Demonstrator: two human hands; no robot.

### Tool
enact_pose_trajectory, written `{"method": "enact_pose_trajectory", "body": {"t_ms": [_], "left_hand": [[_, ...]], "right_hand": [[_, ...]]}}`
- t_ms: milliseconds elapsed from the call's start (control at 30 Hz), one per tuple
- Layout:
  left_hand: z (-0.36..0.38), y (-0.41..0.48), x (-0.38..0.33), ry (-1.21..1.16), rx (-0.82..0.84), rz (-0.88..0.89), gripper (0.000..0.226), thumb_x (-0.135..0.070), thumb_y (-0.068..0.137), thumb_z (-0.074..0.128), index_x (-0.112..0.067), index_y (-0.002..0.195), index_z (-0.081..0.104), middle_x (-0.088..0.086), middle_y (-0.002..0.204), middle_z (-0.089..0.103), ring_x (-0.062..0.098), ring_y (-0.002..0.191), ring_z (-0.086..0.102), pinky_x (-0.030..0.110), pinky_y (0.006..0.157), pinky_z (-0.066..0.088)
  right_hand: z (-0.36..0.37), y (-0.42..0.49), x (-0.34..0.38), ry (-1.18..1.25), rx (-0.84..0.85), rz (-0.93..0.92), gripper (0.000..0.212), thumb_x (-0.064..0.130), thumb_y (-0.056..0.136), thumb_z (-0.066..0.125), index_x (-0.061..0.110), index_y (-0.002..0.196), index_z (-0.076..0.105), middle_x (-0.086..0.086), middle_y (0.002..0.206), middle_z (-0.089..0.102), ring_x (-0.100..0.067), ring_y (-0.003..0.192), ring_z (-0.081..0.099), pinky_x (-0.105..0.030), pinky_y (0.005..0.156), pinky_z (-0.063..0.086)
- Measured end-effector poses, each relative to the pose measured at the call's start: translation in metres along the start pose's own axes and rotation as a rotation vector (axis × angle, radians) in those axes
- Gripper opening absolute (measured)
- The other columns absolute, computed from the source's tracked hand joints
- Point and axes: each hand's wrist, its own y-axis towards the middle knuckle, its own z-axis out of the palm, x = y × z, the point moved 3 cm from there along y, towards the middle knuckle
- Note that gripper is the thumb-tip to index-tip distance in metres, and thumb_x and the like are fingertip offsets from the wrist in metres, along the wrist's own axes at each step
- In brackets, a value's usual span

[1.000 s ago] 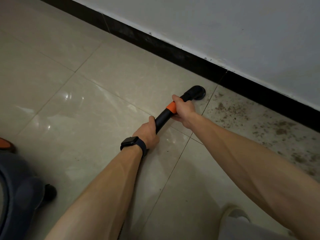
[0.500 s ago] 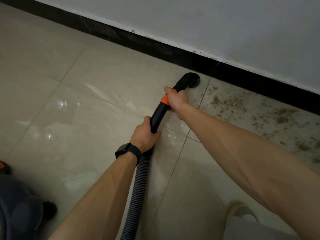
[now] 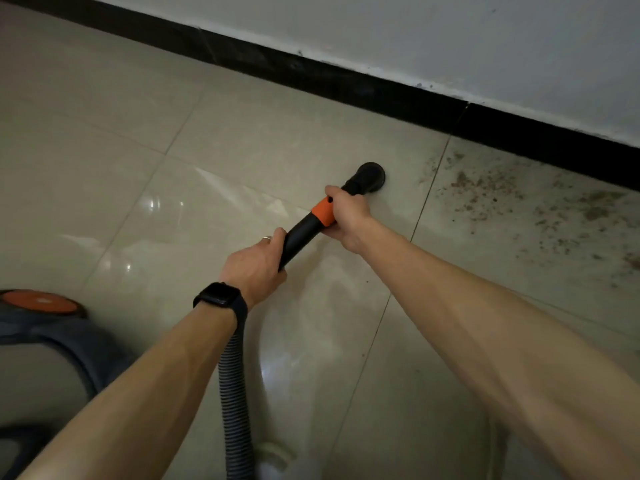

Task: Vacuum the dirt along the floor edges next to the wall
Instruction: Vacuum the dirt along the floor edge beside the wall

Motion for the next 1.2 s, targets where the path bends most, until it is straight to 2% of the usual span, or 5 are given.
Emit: {"method": "enact_pose_trajectory", "body": {"t_ms": [267, 367, 600, 1000, 1200], "left_hand": [[0.000, -0.041, -0.044, 0.276, 0.029, 0.171, 0.031, -0.019, 0.096, 0.045, -0.016, 0.126, 0.038, 0.003, 0.112, 0.063, 0.025, 0.092, 0.064, 0.033, 0.072, 0.040], [0.011, -0.049, -0.071, 0.204, 0.038, 0.288, 0.034, -0.038, 0.100, 0.043, -0.016, 0.125, 0.039, 0.003, 0.109, 0.064, 0.025, 0.088, 0.065, 0.036, 0.071, 0.043], [0.050, -0.034, -0.083, -0.244, 0.304, 0.189, 0.042, -0.063, 0.096, 0.041, -0.022, 0.097, 0.041, -0.005, 0.077, 0.053, 0.012, 0.063, 0.050, 0.032, 0.058, 0.038], [0.096, -0.058, -0.087, -0.242, 0.226, 0.197, 0.036, -0.063, 0.098, 0.029, -0.027, 0.098, 0.031, 0.003, 0.084, 0.061, 0.026, 0.070, 0.057, 0.040, 0.065, 0.049], [0.096, -0.042, -0.096, -0.334, 0.207, 0.175, 0.036, -0.063, 0.098, 0.028, -0.028, 0.098, 0.035, -0.005, 0.073, 0.055, 0.019, 0.063, 0.054, 0.036, 0.060, 0.044]], "right_hand": [[-0.013, -0.055, -0.047, 0.363, -0.250, 0.085, 0.037, 0.049, 0.107, 0.046, 0.013, 0.117, 0.048, -0.003, 0.077, 0.056, -0.018, 0.057, 0.059, -0.034, 0.063, 0.054], [-0.048, -0.056, -0.054, 0.387, -0.319, 0.019, 0.042, 0.053, 0.101, 0.057, 0.013, 0.113, 0.052, -0.004, 0.071, 0.055, -0.016, 0.046, 0.053, -0.030, 0.052, 0.050], [-0.086, -0.044, -0.081, 0.457, -0.037, 0.010, 0.030, 0.039, 0.095, 0.075, 0.017, 0.095, 0.054, 0.000, 0.065, 0.053, -0.014, 0.048, 0.050, -0.028, 0.052, 0.049], [-0.099, -0.054, -0.107, 0.244, -0.305, -0.092, 0.033, 0.040, 0.102, 0.063, 0.008, 0.101, 0.054, -0.003, 0.068, 0.055, -0.017, 0.042, 0.053, -0.030, 0.047, 0.049], [-0.104, -0.047, -0.089, 0.133, -0.361, -0.124, 0.037, 0.043, 0.102, 0.060, 0.006, 0.104, 0.055, -0.003, 0.069, 0.057, -0.016, 0.042, 0.054, -0.027, 0.045, 0.049]]}}
